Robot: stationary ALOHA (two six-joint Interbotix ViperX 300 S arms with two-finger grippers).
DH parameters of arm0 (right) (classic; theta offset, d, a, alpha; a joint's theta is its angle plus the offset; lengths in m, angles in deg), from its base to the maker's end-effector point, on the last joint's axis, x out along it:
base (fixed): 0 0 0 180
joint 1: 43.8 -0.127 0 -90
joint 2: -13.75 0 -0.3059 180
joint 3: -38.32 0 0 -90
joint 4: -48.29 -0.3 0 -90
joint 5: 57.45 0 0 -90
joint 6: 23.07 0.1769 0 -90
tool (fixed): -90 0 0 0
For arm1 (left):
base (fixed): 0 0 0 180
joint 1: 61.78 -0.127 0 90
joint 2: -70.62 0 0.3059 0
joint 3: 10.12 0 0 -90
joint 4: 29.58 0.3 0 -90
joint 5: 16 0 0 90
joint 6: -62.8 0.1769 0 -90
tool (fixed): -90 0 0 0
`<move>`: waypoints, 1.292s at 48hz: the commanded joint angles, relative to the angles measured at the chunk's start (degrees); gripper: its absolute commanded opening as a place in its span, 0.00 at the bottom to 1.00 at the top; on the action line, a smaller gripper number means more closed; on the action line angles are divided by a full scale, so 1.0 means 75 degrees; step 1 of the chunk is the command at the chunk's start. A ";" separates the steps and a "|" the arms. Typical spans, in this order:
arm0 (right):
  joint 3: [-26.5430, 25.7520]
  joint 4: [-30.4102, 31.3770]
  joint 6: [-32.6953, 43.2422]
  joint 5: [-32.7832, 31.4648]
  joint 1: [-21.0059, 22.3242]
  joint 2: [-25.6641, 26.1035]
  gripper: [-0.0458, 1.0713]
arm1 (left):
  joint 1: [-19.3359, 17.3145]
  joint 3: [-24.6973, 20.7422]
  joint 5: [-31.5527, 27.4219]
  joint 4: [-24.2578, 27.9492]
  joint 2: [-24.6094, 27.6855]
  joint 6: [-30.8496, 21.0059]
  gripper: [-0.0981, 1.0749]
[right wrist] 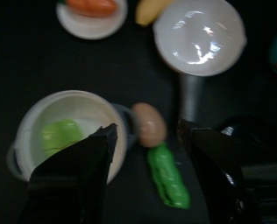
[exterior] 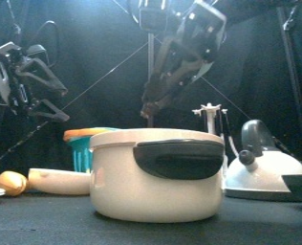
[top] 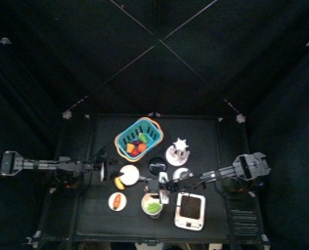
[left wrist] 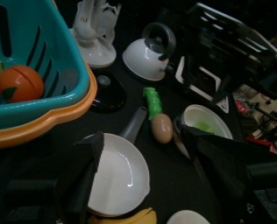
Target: Place lid onto pot
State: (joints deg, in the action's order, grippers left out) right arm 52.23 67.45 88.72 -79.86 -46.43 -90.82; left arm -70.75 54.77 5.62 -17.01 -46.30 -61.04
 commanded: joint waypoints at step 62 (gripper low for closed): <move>0.0152 -0.0527 -0.0012 0.0129 0.1711 -0.1102 0.85 | -0.0059 -0.0035 0.0012 0.0023 -0.0258 0.0023 0.95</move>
State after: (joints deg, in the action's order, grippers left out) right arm 53.90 64.29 88.64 -79.33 -33.95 -99.96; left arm -70.92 55.03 5.53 -17.01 -48.41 -60.95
